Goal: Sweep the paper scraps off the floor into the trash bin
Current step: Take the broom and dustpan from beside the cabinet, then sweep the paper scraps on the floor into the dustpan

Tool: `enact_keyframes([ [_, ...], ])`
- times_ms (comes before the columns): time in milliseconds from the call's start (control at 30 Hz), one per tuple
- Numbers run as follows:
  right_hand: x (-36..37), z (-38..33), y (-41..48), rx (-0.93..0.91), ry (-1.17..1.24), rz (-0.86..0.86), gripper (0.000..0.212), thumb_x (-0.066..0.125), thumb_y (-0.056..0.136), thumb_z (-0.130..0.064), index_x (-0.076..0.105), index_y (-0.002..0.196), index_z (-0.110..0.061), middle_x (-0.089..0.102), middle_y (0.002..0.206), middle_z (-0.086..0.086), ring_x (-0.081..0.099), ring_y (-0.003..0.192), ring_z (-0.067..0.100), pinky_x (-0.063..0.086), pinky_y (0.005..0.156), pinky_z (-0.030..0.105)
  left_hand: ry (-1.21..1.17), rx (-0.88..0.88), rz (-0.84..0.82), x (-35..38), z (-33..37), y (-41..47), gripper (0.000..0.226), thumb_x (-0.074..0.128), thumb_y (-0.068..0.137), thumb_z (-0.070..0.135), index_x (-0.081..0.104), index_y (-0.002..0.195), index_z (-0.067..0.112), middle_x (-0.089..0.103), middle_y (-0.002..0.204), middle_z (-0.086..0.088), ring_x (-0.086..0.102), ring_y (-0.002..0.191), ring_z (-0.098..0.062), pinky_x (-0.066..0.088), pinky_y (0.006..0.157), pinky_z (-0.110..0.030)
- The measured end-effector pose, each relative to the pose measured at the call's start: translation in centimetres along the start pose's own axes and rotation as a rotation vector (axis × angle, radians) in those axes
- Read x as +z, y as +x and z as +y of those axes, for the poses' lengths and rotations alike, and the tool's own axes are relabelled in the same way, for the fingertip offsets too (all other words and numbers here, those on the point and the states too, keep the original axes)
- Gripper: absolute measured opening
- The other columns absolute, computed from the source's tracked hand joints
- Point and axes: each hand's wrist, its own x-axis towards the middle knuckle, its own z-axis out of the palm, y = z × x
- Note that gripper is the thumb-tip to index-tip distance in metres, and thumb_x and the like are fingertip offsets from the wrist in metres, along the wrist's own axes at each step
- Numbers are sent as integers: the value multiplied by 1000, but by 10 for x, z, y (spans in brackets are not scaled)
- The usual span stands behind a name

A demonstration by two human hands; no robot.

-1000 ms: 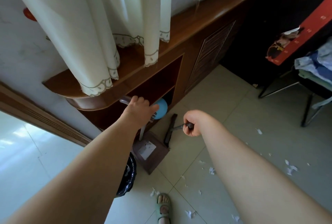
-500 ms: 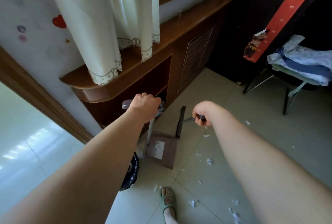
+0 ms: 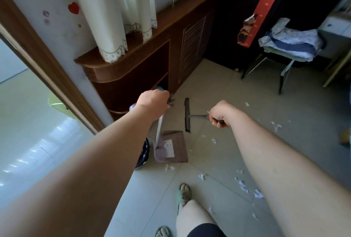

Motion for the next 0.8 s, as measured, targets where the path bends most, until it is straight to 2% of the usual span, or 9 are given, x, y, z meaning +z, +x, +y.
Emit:
enact_keyframes([
  [100, 12, 25, -17, 29, 17, 6, 26, 45, 83, 9, 50, 62, -5, 46, 48, 10, 38, 44, 16, 29, 37, 14, 24, -20, -4, 4, 11, -26, 31, 53, 93, 38, 56, 112, 14, 62, 103, -6, 62, 93, -29, 46, 70, -36],
  [300, 36, 58, -34, 40, -10, -61, 25, 46, 86, 6, 48, 63, -5, 46, 51, 10, 39, 44, 16, 32, 38, 17, 72, -42, -63, 25, 23, -72, 29, 53, 94, 37, 56, 110, 13, 63, 101, -5, 62, 92, -27, 43, 68, -33],
  [400, 46, 74, -38, 31, -47, -84, 25, 47, 86, 5, 50, 63, -4, 48, 52, 10, 40, 44, 17, 34, 40, 17, 39, -92, -96, 37, 30, -91, 29, 52, 95, 37, 55, 110, 13, 63, 104, -6, 62, 96, -29, 45, 71, -35],
  [467, 54, 87, -39, 10, -67, -85, 24, 49, 85, 4, 53, 62, -3, 50, 52, 11, 42, 44, 18, 36, 41, 20, 27, -143, -113, 45, 37, -107, 29, 52, 95, 37, 55, 111, 13, 63, 105, -7, 62, 97, -29, 48, 74, -37],
  [567, 61, 105, -45, -44, -141, -83, 20, 54, 83, 3, 57, 65, -4, 58, 63, 13, 49, 51, 21, 41, 46, 23, 22, -194, -102, 59, 46, -131, 29, 52, 95, 38, 56, 108, 12, 64, 103, -6, 62, 95, -29, 46, 69, -35],
  [667, 70, 124, -54, -133, -215, -49, 18, 58, 79, 2, 53, 64, -7, 60, 61, 10, 53, 45, 19, 40, 33, 16, 25, -251, -100, 76, 58, -155, 30, 52, 95, 39, 54, 104, 12, 63, 99, -7, 63, 91, -31, 45, 65, -34],
  [733, 79, 138, -64, -157, -298, 9, 16, 56, 78, 3, 52, 64, -5, 57, 57, 12, 52, 42, 20, 39, 33, 21, 9, -286, -98, 89, 68, -172, 27, 52, 95, 37, 54, 103, 11, 62, 97, -7, 64, 88, -32, 48, 65, -34],
  [800, 90, 148, -72, -196, -345, 34, 17, 56, 79, 1, 48, 65, -5, 58, 63, 12, 56, 49, 24, 37, 36, 22, -29, -309, -94, 99, 77, -189, 29, 53, 95, 36, 54, 104, 9, 62, 95, -9, 63, 85, -33, 52, 65, -36],
])
